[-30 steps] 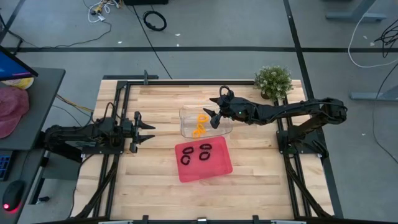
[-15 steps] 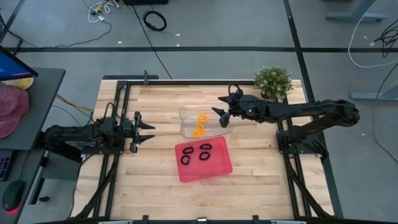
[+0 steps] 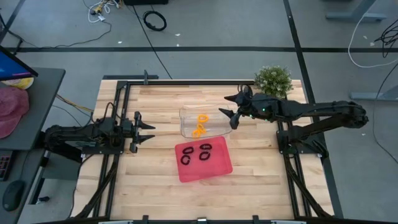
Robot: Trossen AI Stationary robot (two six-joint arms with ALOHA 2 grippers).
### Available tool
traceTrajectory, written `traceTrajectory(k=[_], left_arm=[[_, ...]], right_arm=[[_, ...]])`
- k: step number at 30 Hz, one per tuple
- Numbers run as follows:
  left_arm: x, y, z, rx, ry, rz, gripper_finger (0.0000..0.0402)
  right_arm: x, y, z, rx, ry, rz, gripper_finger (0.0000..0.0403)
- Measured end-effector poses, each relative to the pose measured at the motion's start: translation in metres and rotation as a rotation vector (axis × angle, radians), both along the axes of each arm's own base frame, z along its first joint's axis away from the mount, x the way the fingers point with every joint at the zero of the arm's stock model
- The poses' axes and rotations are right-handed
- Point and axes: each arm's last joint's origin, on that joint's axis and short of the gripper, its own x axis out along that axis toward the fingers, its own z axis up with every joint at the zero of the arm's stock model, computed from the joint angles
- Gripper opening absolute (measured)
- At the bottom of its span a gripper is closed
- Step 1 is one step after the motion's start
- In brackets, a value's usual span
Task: Sort spring keychains
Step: Put the yellow spring keychain into the transparent bin
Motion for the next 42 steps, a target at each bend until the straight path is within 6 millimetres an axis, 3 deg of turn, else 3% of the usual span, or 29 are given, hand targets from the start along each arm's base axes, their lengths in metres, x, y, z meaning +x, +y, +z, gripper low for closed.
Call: traceTrajectory(k=[10, 19, 29, 36, 42], left_arm=[[0.000, 0.000, 0.000, 0.000, 0.000, 0.000, 0.0172], [0.000, 0.000, 0.000, 0.000, 0.000, 0.000, 0.0172], [0.000, 0.000, 0.000, 0.000, 0.001, 0.000, 0.0172], [0.000, 0.000, 0.000, 0.000, 0.001, 0.000, 0.0172], [0.000, 0.000, 0.000, 0.000, 0.000, 0.000, 0.0172]], right_arm=[[-0.020, 0.001, 0.068, 0.010, 0.153, -0.002, 0.0286], [-0.043, 0.002, 0.106, 0.006, 0.257, -0.028, 0.0286], [-0.028, -0.002, 0.120, -0.033, 0.561, -0.111, 0.0286], [-0.011, -0.012, 0.115, 0.111, 0.751, -0.225, 0.0286], [-0.006, -0.021, 0.110, 0.217, 0.762, -0.195, 0.0286]])
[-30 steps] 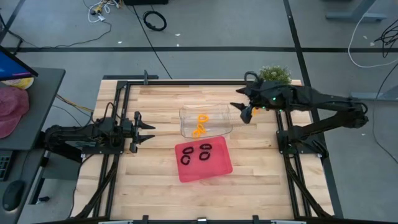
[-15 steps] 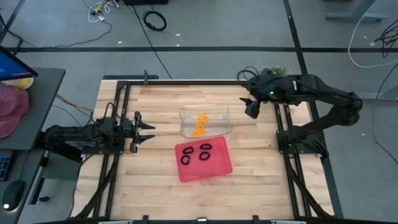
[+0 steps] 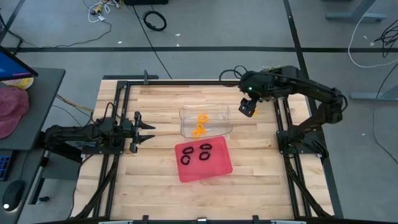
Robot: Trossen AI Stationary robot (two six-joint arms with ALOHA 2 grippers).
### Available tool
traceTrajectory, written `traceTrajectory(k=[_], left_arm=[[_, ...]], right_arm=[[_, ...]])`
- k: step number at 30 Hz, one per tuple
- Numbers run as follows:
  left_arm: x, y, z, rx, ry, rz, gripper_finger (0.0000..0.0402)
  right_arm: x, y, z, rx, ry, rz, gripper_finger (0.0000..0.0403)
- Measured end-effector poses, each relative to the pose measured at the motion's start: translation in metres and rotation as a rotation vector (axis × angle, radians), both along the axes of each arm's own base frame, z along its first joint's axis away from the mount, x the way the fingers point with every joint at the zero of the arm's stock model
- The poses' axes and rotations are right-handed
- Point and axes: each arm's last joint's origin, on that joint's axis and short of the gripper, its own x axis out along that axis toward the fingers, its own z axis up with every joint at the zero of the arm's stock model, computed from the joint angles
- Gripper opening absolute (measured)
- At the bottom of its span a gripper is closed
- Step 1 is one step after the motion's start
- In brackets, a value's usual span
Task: Sort spring keychains
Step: Put the yellow spring keychain into the transparent bin
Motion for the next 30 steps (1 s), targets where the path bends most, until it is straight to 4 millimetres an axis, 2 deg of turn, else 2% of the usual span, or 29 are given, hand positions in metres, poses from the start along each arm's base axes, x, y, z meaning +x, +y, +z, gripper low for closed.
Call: traceTrajectory(k=[6, 30], left_arm=[[0.0000, 0.0000, 0.0000, 0.000, 0.000, 0.000, 0.0172], [0.0000, 0.0000, 0.0000, 0.000, 0.000, 0.000, 0.0172]], right_arm=[[-0.0017, -0.0052, -0.0001, 0.009, 0.001, -0.023, 0.0286], [-0.0012, -0.0030, -0.0005, 0.045, -0.006, -0.009, 0.0286]])
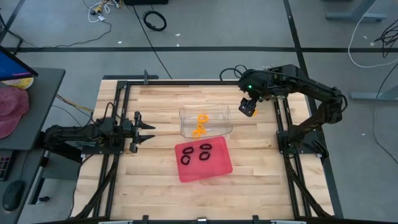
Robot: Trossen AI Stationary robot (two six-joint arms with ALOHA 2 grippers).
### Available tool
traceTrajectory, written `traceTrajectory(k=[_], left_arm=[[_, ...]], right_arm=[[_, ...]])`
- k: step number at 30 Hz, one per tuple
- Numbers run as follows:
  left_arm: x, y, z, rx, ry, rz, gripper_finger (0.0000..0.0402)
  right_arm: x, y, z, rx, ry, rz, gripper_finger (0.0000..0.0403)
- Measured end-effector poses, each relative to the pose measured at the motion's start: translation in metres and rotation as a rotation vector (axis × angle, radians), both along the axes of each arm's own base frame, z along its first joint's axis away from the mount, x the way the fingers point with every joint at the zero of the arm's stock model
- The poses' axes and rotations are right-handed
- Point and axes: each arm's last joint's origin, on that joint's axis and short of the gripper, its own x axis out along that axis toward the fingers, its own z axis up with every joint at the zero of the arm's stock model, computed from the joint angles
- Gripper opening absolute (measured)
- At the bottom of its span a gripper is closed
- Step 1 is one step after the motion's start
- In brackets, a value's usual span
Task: Sort spring keychains
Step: Put the yellow spring keychain into the transparent bin
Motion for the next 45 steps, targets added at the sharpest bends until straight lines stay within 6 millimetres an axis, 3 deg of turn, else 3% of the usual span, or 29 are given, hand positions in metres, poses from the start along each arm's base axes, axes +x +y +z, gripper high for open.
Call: traceTrajectory(k=[8, 14, 27, 45], left_arm=[[0.000, 0.000, 0.000, 0.000, 0.000, 0.000, 0.0172], [0.000, 0.000, 0.000, 0.000, 0.000, 0.000, 0.0172], [0.000, 0.000, 0.000, 0.000, 0.000, 0.000, 0.0172], [0.000, 0.000, 0.000, 0.000, 0.000, 0.000, 0.0172]], right_arm=[[-0.001, 0.000, -0.018, 0.013, 0.072, 0.002, 0.0286], [-0.013, 0.002, -0.031, 0.021, 0.117, -0.001, 0.0286], [-0.048, -0.006, -0.031, 0.018, 0.061, -0.101, 0.0286], [-0.060, -0.039, -0.031, 0.014, 0.047, -0.263, 0.0286]])
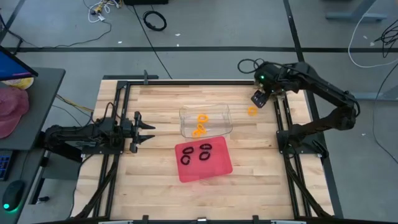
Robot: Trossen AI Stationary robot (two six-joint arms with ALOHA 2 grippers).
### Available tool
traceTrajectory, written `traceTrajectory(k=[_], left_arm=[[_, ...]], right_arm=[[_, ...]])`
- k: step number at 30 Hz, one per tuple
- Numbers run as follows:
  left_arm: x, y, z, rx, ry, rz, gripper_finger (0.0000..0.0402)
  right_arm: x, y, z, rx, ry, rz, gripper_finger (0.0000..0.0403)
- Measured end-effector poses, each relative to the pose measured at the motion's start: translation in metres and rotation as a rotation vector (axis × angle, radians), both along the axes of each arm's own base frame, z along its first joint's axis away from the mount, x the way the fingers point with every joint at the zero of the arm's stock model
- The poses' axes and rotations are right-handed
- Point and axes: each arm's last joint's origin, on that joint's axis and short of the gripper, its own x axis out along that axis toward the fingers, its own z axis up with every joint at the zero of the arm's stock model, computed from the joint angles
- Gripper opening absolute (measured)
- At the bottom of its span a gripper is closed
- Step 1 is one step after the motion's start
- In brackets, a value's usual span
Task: Sort spring keychains
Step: Put the yellow spring keychain into the transparent bin
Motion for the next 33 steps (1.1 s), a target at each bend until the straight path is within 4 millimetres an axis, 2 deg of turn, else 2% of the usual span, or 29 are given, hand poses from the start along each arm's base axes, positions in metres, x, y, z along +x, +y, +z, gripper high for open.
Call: traceTrajectory(k=[33], left_arm=[[0.000, 0.000, 0.000, 0.000, 0.000, 0.000, 0.0172]], right_arm=[[-0.019, -0.034, 0.000, 0.007, -0.011, -0.123, 0.0286]])
